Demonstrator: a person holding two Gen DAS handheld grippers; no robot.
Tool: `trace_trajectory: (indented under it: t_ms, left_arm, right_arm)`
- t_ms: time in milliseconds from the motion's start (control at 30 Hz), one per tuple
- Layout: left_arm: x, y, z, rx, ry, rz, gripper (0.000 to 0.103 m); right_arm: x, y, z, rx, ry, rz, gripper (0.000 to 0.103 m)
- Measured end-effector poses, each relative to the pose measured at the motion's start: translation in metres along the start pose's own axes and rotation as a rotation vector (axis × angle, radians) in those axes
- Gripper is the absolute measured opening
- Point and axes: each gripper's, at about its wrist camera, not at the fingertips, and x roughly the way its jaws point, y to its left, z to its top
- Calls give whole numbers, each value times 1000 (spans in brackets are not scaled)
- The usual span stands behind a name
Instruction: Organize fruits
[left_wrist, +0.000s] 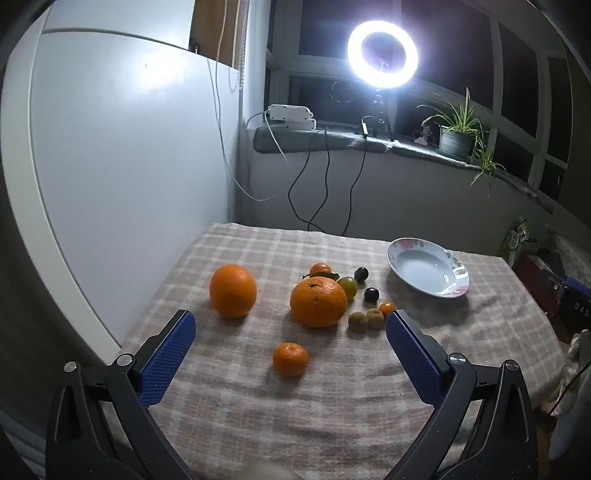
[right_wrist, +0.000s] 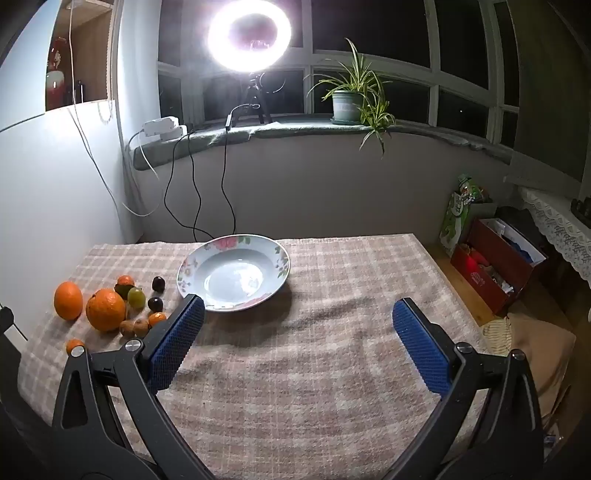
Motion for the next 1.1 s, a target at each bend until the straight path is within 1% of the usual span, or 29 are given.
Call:
trace_trajectory:
  t_ms: [67,100,133,200,367,633,1100]
  left_arm:
    - [0,-1,0,1,1,-8,102]
    - [0,3,0,-25,2,-8,102]
    - [-1,4,0,-25,3,-7,102]
    - [-1,1,0,-5,-4,1,102]
    - [-3,2,1,-6,-8,1,102]
    - [-8,3,3,-9,-16,2,102]
    - [-6,-2,3,-8,-18,-4,102]
  right_arm:
    - [-1,0,0,10,-11,6,103]
    - [-2,0,1,13,-8,5,103]
    - [-2,0,1,13,-6,3,103]
    - [-3,0,1,18,-2,11,103]
    - [-2,1,2,9,-13,12,103]
    - [-11,1,6,5,-30,8,103]
    - [-12,2,7,2,-30,0,103]
